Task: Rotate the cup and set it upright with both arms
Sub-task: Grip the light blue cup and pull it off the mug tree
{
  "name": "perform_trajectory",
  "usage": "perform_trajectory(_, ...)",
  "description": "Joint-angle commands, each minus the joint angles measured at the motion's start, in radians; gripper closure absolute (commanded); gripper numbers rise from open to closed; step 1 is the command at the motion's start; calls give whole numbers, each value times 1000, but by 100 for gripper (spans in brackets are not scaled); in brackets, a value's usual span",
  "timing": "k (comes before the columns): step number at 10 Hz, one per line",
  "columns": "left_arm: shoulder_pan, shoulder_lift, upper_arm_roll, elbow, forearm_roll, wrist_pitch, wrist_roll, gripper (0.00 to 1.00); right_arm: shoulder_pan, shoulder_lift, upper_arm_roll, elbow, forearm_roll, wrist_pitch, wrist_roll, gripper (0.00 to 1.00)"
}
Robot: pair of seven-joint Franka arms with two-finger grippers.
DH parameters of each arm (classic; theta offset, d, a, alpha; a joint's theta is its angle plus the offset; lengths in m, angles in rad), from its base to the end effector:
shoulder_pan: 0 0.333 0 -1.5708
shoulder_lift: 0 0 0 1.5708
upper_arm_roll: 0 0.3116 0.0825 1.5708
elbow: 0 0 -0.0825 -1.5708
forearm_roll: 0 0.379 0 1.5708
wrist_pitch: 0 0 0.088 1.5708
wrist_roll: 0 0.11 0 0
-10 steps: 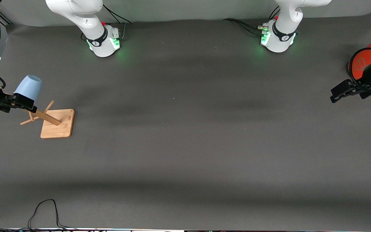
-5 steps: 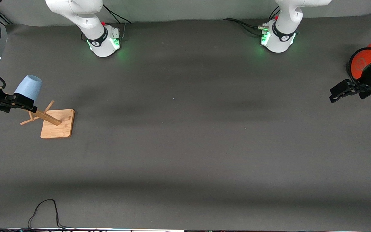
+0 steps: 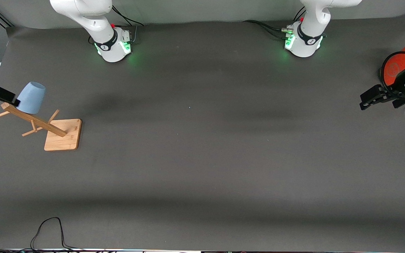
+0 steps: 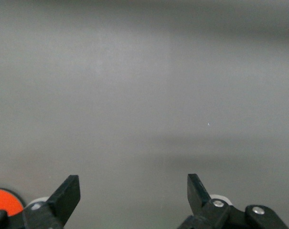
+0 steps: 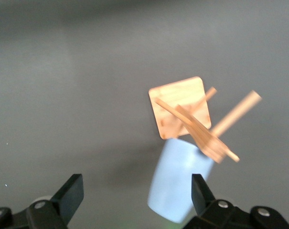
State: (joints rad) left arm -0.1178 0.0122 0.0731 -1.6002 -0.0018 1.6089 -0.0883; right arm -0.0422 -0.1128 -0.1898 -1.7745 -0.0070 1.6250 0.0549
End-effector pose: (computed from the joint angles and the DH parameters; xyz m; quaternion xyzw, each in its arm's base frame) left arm 0.5554 -0.0253 0.5999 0.9998 0.0218 -0.0018 0.0003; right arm 0.5012 -0.1240 0.5854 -0.9897 0.1419 0.0186 0.0088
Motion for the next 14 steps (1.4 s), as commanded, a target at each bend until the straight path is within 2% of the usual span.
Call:
perform_trajectory(1,4,14,-1,11,22,-23,24,0,5,-96,-45,-124,-4,26,101,0)
perform_trajectory(5,9,19,-1,13,22,-23,24,0,4,-103,-65,-183,-4,67,167,0)
perform_trajectory(10,9,19,-1,14,22,-23,24,0,4,-125,-117,-426,-4,317,197,0)
perform_trajectory(14,9,19,-1,14,22,-23,24,0,5,-123,-129,-460,-5,340,197,0)
